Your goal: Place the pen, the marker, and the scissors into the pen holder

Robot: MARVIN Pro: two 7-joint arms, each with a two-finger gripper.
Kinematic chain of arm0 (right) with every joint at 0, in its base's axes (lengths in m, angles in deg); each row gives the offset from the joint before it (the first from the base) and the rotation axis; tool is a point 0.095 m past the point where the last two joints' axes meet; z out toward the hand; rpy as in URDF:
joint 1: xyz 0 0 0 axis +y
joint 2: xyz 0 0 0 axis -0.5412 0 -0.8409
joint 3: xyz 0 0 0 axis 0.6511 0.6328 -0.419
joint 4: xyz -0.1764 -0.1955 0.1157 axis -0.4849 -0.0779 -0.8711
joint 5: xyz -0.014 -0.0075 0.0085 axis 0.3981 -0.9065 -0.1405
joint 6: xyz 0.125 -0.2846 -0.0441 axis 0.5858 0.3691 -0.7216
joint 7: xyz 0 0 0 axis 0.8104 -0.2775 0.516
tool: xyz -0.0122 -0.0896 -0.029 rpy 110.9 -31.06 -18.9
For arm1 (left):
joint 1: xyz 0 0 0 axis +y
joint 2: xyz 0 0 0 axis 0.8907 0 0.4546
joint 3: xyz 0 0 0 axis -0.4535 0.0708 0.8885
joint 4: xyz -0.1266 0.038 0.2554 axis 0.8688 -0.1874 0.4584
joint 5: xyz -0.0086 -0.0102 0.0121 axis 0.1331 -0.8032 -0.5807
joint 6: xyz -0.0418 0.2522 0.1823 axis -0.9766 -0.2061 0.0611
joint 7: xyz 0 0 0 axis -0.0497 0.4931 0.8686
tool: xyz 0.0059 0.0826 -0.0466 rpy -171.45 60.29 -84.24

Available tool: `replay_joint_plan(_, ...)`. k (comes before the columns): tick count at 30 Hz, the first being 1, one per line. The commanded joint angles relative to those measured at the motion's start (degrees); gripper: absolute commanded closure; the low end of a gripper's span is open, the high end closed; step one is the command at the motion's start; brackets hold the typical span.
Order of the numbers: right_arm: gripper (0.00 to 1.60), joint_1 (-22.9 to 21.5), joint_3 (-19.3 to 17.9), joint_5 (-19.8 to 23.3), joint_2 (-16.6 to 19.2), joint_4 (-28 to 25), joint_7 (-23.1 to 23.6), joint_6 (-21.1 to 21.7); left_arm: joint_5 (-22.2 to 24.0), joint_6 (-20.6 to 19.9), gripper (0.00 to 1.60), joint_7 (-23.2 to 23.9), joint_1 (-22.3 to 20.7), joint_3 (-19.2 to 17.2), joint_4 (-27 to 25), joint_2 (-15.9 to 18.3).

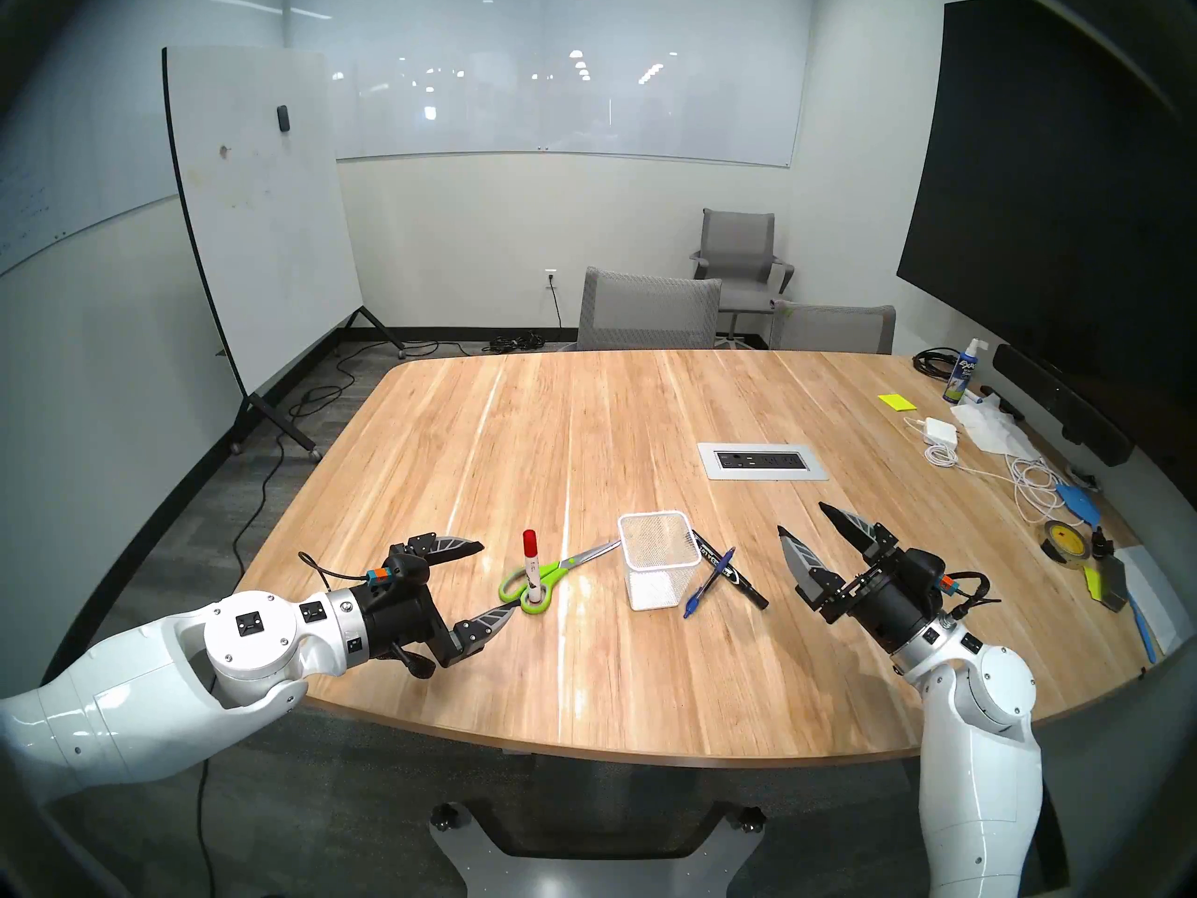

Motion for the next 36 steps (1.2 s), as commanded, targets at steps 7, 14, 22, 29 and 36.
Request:
replay_joint_plan(7, 0.0, -0.5, 0.0, 0.2, -0.1, -1.0, 0.0, 0.0, 1.4, -1.9, 0.0, 0.1, -2.9, -0.1, 0.2, -3.6)
replay_joint_plan(14, 0.0, -0.5, 0.0, 0.1, -0.1, -1.0, 0.1, 0.1, 0.7, -3.5, 0.0, 0.0, -4.1, 0.8, 0.8, -5.5)
replay_joint_plan(22, 0.0, -0.5, 0.0, 0.1, -0.1, -1.0, 0.1, 0.1, 0.7, -4.2, 0.0, 0.1, -5.0, 1.1, 1.4, -6.8)
replay_joint_plan(29, 0.0, -0.6, -0.1, 0.1, -0.2, -1.0, 0.1, 0.1, 0.7, -5.0, 0.0, -0.1, -5.6, 1.2, 1.8, -7.8)
replay_joint_plan(36, 0.0, -0.6, -0.1, 0.0, -0.2, -1.0, 0.2, 0.1, 0.7, -5.5, 0.0, -0.1, -6.6, 1.4, 2.8, -9.3)
